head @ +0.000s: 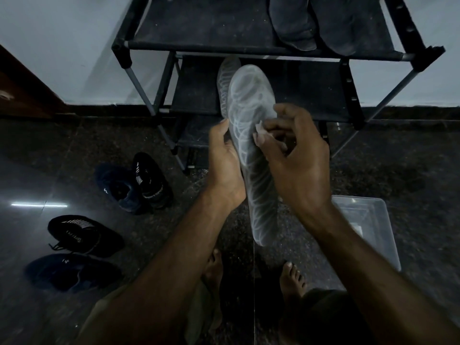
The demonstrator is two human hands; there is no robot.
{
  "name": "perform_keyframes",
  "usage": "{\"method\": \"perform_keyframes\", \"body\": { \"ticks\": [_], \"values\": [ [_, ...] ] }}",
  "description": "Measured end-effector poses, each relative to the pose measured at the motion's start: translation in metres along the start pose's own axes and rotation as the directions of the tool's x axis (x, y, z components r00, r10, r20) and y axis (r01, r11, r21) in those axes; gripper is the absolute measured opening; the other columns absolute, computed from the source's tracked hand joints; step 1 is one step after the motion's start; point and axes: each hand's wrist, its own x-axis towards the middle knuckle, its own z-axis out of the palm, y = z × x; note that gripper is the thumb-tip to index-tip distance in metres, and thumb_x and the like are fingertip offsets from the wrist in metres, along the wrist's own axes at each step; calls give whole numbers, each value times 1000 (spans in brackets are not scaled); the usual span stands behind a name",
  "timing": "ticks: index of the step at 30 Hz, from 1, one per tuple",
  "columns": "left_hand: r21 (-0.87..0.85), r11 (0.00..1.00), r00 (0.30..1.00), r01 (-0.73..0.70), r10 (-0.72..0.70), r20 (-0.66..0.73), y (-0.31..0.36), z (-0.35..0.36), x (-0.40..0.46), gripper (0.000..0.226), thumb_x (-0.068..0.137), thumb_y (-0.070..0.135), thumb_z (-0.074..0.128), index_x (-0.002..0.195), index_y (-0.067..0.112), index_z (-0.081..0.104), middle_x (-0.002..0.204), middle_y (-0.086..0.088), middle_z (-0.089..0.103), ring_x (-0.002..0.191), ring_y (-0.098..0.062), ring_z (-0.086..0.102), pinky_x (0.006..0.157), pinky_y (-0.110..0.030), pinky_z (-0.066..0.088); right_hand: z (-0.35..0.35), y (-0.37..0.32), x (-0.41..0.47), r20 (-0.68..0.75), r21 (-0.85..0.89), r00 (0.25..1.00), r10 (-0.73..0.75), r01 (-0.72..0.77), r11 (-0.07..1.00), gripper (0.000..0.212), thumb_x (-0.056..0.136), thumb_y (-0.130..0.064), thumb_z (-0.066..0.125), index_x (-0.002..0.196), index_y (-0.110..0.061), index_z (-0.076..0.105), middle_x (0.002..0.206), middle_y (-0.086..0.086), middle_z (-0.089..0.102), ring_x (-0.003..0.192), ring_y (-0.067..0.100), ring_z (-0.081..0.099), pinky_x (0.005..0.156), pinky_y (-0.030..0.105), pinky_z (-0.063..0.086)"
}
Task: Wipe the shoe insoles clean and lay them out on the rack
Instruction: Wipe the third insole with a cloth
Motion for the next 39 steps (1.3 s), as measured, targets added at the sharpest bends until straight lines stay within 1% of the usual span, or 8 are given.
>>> {"method": "perform_keyframes", "body": {
  "ticks": [5, 9, 15, 18, 23, 32, 36, 39],
  "values": [
    [0, 1000, 1000, 5, -5, 7, -1, 5, -2, 49, 86, 50, 41, 106, 11, 63, 93, -10, 62, 87, -23, 59, 81, -37, 46, 0, 1, -1, 29, -128, 999, -34, 38, 991, 37, 90, -15, 68, 125, -17, 55, 99, -9, 66, 91, 1, 63, 76, 13, 52],
    [-4, 1000, 1000, 12, -12, 20, -2, 6, -2, 42, 91, 50, 39, 90, 14, 60, 82, -6, 55, 77, -21, 53, 71, -35, 42, -1, 0, 7, 46, -256, 990, -132, 139, 957, 38, 91, -10, 64, 126, -16, 52, 101, 1, 68, 89, 14, 65, 72, 29, 57],
    [9, 1000, 1000, 17, -17, -3, -2, 0, 2, 49, 93, 52, 38, 91, 9, 62, 87, -17, 54, 81, -30, 55, 75, -38, 44, 3, -7, 6, 108, -156, 986, -128, 144, 977, 49, 90, -4, 61, 135, -16, 45, 99, 0, 70, 83, 6, 66, 67, 17, 55],
    [46, 999, 998, 1, 1, -57, -1, -6, 1, 64, 93, 53, 35, 117, 2, 65, 121, -32, 59, 114, -41, 59, 101, -47, 46, 12, -12, -1, 210, -135, 960, -185, 216, 967, 54, 88, -4, 64, 137, -17, 44, 99, -4, 71, 89, 5, 66, 74, 16, 54],
    [-74, 997, 999, 33, -32, 22, 4, 2, 1, 42, 92, 50, 42, 98, 11, 57, 92, -10, 50, 84, -25, 50, 75, -38, 41, -7, -1, 17, 63, -167, 991, -121, 130, 977, 48, 91, -7, 62, 135, -18, 45, 105, -5, 69, 90, 3, 65, 72, 10, 52],
    [59, 998, 993, 21, -14, -119, 4, -8, -1, 70, 93, 55, 34, 124, -1, 61, 123, -29, 60, 119, -41, 57, 102, -47, 45, 13, -12, -1, 204, -40, 968, -145, 157, 987, 54, 85, -2, 68, 133, -17, 48, 93, -7, 71, 85, 1, 66, 74, 13, 54],
    [-29, 998, 999, 53, -53, -10, 4, -3, 0, 52, 93, 51, 37, 104, 10, 67, 95, -13, 66, 91, -27, 62, 84, -39, 48, 2, -5, 8, 147, -157, 976, -164, 186, 970, 52, 89, -5, 66, 136, -17, 46, 103, -5, 70, 92, 8, 66, 76, 29, 58],
    [-55, 997, 998, 54, -55, -17, 2, -6, 3, 55, 92, 54, 39, 107, 10, 67, 102, -14, 65, 98, -28, 62, 91, -41, 45, 2, -5, 6, 190, -156, 968, -163, 194, 968, 55, 88, -5, 65, 138, -18, 45, 100, -7, 70, 92, 7, 66, 79, 28, 57]
  ]
}}
